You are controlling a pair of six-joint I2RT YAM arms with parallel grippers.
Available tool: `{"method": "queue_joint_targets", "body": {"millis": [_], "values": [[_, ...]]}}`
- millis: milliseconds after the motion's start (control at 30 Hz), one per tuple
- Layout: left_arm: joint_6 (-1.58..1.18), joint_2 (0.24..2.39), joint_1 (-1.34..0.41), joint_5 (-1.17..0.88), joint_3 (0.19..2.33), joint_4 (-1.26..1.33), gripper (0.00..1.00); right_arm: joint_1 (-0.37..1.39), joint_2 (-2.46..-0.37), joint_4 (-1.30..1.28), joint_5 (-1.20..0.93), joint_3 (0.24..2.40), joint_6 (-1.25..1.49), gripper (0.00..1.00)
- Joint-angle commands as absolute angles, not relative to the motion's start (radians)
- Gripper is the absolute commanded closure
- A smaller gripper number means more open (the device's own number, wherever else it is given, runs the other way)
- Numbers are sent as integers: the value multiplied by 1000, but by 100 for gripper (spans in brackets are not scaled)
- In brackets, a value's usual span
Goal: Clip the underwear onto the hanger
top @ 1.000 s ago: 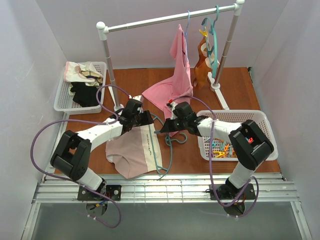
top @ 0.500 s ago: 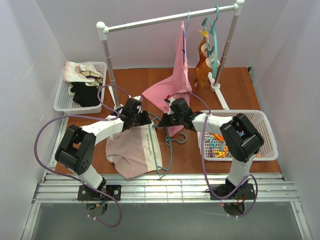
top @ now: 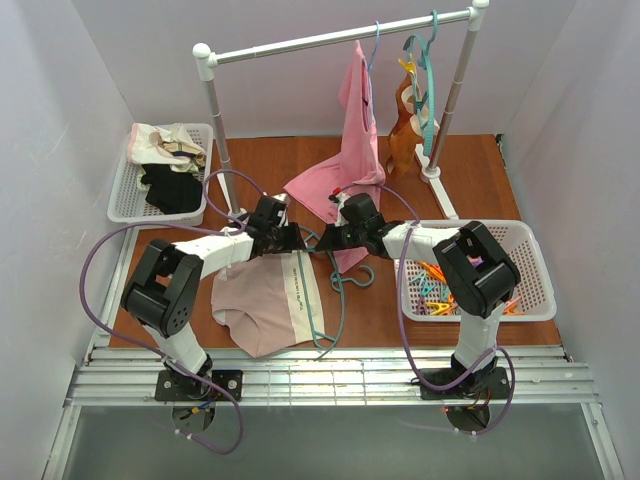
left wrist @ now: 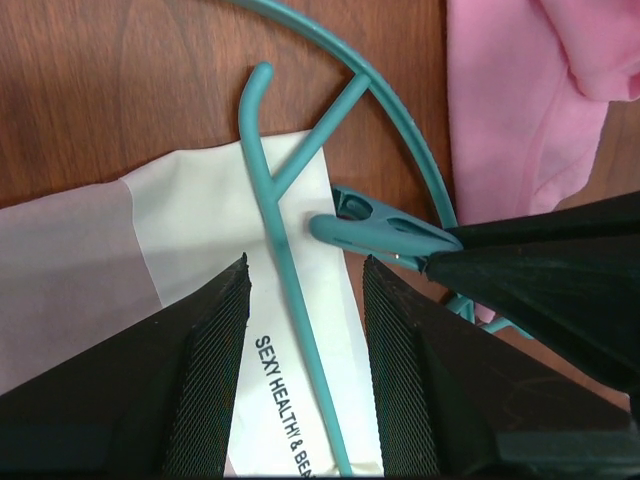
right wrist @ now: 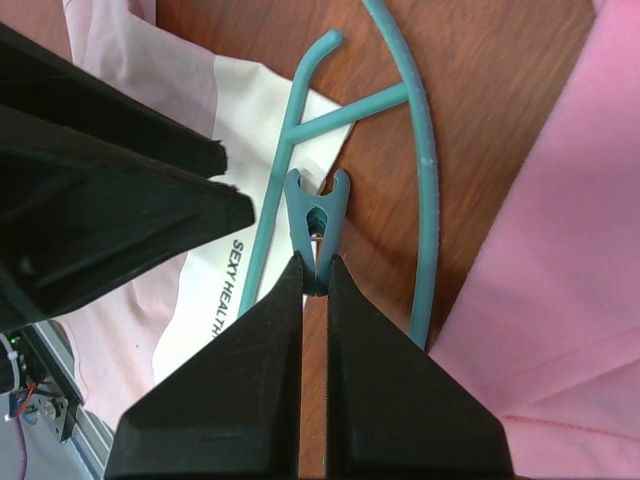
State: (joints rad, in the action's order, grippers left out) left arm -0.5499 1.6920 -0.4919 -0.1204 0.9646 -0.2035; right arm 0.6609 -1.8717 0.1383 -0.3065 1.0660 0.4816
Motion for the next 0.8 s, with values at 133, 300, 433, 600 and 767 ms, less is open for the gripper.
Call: {"method": "queue_joint_targets", "body": {"millis": [133, 300, 433, 600, 767], "values": [[-545, 1727, -483, -140, 1008, -181, 60, 661, -1899, 176, -388, 1091, 457, 99], [-541, 1753, -479, -147, 1022, -170, 61, 660, -1908, 183, -423, 1086, 451, 99], [-546, 1770, -479, -163, 1026, -158, 61, 660, -1921, 184, -451, 1097, 448, 99], [-546, 1782, -479, -172, 1026, -147, 62, 661, -1931, 184, -471, 1109, 443, 99], [-554, 1790, -480, -192, 1026, -133, 64, 661, -1947, 184, -483, 1115, 437, 99]]}}
